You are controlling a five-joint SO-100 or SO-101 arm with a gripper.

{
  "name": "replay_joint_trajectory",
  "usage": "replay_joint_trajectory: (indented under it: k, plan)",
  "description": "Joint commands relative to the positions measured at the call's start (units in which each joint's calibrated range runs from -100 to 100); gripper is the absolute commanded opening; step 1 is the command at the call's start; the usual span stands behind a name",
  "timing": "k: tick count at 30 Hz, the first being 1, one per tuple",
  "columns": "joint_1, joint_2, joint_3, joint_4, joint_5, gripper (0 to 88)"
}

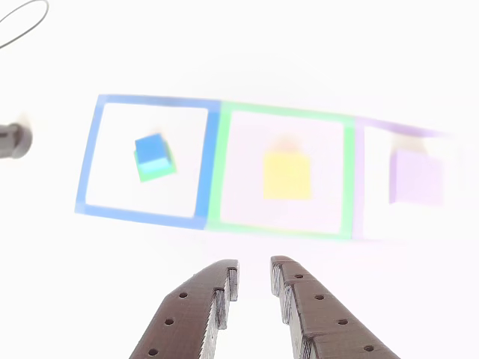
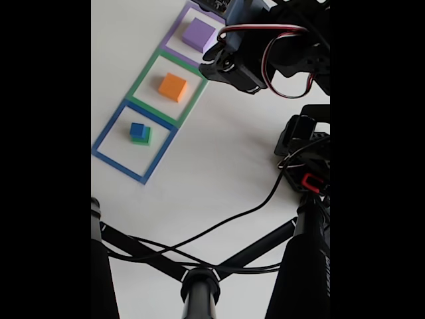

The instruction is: Tower of hanoi

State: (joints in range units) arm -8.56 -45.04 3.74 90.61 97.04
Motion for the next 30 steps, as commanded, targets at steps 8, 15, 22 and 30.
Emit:
replay_joint_trajectory:
  k: [8, 15, 22, 30]
  plan:
    - [-5.3, -5.6, 4.5, -1.6, -1.6, 2.5]
    - [-1.9, -12.9, 33.3, -27.1, 3.0, 17.1]
    - [-3.3, -14.5, 55.0, -53.0, 3.0, 24.5]
    - [-5.6, -9.0, 72.9, -83.4, 3.0, 26.6]
